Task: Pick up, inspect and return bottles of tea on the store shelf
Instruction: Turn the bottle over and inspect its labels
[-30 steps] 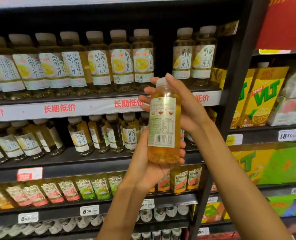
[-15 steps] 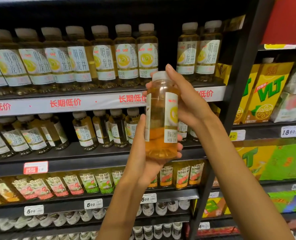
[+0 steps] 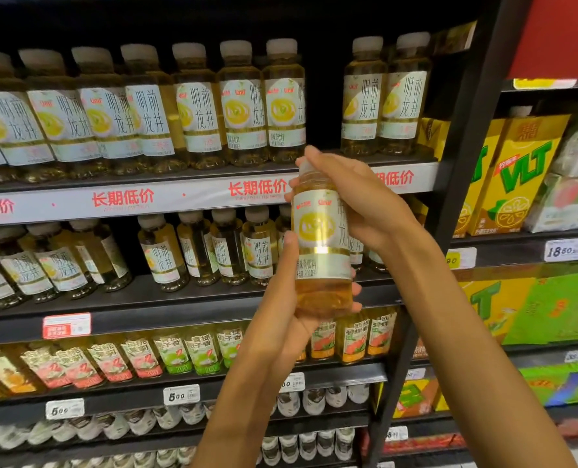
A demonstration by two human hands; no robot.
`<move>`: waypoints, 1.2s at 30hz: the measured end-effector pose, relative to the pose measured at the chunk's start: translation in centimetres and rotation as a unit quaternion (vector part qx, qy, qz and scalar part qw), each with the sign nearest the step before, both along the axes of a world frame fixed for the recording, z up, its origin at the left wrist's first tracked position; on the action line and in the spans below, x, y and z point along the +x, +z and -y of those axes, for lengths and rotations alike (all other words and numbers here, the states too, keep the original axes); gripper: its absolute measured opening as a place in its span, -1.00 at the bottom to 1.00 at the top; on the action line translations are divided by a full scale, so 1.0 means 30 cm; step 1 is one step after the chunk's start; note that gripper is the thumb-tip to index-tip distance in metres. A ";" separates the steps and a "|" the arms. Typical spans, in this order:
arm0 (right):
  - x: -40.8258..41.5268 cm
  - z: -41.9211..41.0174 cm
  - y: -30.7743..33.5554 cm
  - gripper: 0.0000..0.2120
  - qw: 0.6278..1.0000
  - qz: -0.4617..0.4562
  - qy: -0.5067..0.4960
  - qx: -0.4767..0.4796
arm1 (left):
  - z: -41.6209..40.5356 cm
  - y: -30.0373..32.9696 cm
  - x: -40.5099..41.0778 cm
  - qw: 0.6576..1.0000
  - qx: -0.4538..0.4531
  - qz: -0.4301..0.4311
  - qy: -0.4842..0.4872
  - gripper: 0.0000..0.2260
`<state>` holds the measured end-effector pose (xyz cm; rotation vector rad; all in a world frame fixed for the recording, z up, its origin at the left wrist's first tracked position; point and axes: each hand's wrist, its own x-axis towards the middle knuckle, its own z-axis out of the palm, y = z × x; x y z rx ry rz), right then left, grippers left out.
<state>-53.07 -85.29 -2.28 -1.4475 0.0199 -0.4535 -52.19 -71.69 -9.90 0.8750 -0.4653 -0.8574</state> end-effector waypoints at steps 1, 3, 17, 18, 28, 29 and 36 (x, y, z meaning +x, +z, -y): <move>-0.002 0.000 -0.009 -0.83 0.999 -0.005 0.025 0.021 | -0.001 0.003 -0.007 1.000 -0.003 -0.027 -0.011 -0.41; -0.004 -0.001 -0.034 -0.83 0.994 -0.016 0.064 0.087 | -0.004 0.008 -0.018 0.997 -0.021 -0.068 -0.042 -0.42; -0.003 -0.003 -0.154 -0.77 0.956 -0.108 0.113 0.247 | -0.042 0.003 -0.042 0.985 -0.077 -0.127 -0.087 -0.56; -0.002 -0.003 -0.148 -0.77 0.957 -0.106 0.109 0.246 | -0.039 -0.001 -0.040 0.987 -0.070 -0.118 -0.086 -0.56; -0.043 0.005 -0.094 -0.62 0.997 0.023 0.060 0.031 | -0.027 -0.062 0.008 0.992 0.063 0.106 -0.028 -0.58; -0.050 0.005 -0.094 -0.65 0.997 0.036 0.066 0.012 | -0.026 -0.066 0.015 0.987 0.079 0.137 -0.018 -0.59; -0.107 0.010 -0.082 -0.52 0.974 0.182 0.104 -0.090 | -0.011 -0.061 0.064 0.951 0.087 0.296 0.031 -0.57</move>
